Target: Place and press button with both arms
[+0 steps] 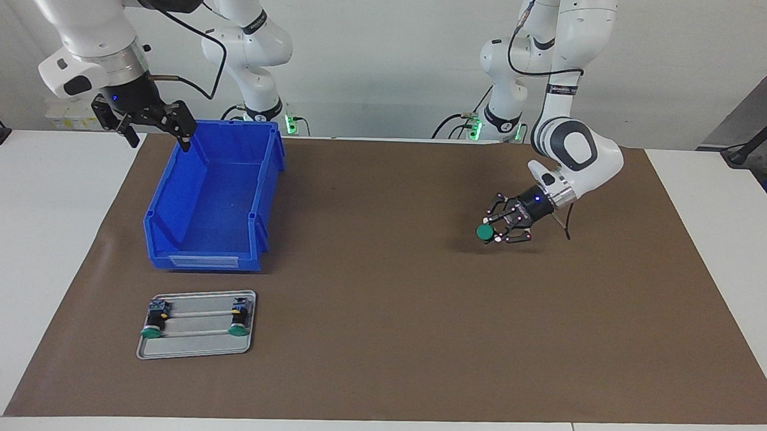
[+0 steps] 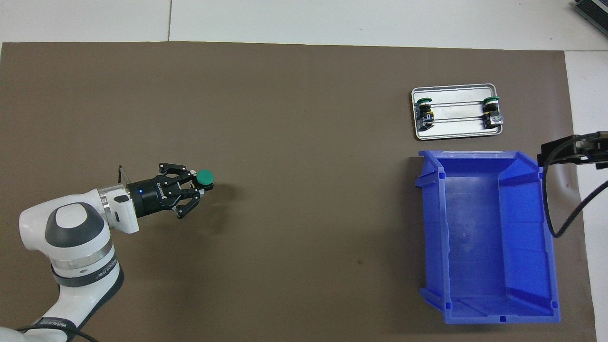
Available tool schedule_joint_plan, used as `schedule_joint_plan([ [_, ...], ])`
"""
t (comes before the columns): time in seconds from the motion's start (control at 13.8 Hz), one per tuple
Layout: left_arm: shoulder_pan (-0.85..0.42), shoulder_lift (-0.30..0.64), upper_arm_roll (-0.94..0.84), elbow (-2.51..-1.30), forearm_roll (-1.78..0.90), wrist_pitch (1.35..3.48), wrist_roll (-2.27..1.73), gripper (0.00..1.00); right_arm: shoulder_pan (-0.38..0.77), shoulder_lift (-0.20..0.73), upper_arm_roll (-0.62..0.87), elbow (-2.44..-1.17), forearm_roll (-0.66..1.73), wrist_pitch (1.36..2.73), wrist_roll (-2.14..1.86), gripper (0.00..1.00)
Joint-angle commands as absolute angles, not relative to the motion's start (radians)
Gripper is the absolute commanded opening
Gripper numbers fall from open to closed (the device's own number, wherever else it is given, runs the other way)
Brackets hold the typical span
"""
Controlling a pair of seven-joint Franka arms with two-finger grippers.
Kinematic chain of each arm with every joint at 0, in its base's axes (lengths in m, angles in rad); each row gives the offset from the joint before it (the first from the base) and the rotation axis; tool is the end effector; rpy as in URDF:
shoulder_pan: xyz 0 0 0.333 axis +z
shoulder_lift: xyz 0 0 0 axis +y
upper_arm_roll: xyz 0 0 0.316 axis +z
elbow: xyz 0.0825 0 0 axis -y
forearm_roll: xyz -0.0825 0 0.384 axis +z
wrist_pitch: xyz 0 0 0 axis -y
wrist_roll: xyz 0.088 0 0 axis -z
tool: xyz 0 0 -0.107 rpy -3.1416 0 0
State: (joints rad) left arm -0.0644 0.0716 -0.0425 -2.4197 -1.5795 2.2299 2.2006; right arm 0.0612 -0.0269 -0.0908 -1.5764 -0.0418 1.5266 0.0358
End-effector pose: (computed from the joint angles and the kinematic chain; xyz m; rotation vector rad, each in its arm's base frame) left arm 0.4790 -0.0824 0.2794 1.9438 -1.1327 1.0133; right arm 0.5413 -0.0214 0.6328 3.1002 -0.1034 -0.0355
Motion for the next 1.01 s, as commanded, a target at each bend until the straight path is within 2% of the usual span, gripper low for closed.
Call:
schedule_joint_plan([
  [0.0,-0.081,0.084,-0.038,-2.459,-1.696,2.186,2.316,0.07,0.057,-0.034,-0.086,-1.583,-0.031,1.514,0.048,1.0],
  [0.65,-0.074,0.13,-0.034,-2.559,-1.972,1.893,2.595,0.25,0.057,-0.034,-0.086,-1.583,-0.031,1.514,0.048,1.0],
  [0.94,-0.087,0.149,-0.035,-2.557,-2.066,1.865,2.634,0.32,0.057,-0.034,-0.086,-1.583,-0.031,1.516,0.048,1.0],
])
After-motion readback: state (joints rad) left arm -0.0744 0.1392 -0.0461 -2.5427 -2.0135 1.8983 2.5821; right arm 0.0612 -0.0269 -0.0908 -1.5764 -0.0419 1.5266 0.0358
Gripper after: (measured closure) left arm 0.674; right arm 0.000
